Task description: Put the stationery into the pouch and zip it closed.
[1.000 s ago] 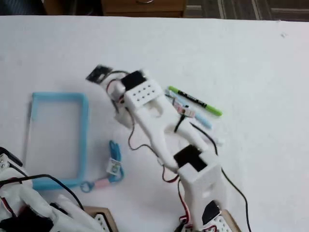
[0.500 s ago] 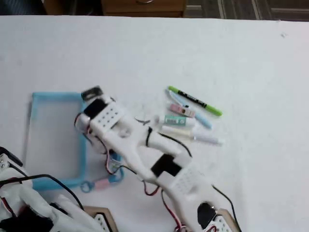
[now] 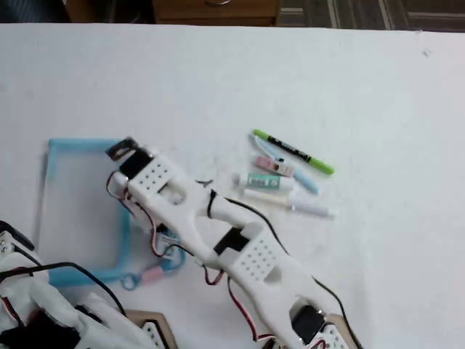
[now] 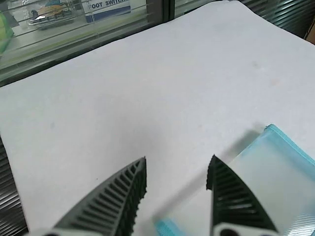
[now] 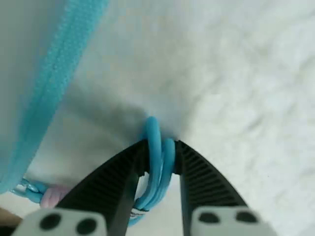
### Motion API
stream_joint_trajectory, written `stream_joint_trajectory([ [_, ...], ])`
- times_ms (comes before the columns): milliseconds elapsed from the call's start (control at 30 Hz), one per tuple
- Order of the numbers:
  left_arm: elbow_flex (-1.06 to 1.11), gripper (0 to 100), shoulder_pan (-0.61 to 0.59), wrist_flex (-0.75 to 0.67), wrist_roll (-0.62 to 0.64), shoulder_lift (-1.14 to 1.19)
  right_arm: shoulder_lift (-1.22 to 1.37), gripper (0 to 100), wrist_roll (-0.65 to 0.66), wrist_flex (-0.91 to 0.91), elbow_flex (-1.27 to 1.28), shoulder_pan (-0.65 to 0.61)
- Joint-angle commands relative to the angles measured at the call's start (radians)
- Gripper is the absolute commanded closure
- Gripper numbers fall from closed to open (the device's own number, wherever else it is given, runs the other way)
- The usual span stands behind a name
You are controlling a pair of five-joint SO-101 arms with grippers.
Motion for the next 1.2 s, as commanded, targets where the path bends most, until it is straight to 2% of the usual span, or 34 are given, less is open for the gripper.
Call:
stream_joint_trajectory([
  [0,-0.008,78,-0.005,-0.012,0.002,0.016,0.016,95.0,0.020,0.071,-0.124,0.005],
  [233,-0.008,79,-0.005,-0.011,-0.031,0.016,0.015,98.0,0.031,0.114,-0.235,0.091],
  [367,-0.005,79,-0.005,-0.011,-0.031,0.016,0.012,98.1,0.035,0.097,-0.336,0.193],
  [567,-0.002,78,0.001,-0.009,-0.031,0.016,0.077,98.1,0.041,-0.099,-0.534,0.374],
  [667,-0.002,78,0.018,-0.009,-0.037,0.015,0.127,98.1,0.043,-0.222,-0.617,0.420],
  [800,-0.003,78,0.205,0.060,-0.178,0.015,0.179,98.1,0.058,-0.245,-0.664,0.418],
  [933,0.031,78,0.433,0.114,-0.313,0.015,0.197,98.1,0.147,-0.257,-0.675,0.407],
  [1033,0.064,78,0.526,0.110,-0.374,0.021,0.206,98.1,0.160,-0.351,-0.675,0.412],
  [1167,0.213,72,0.621,0.080,-0.419,0.021,0.206,98.1,0.164,-0.456,-0.671,0.427],
])
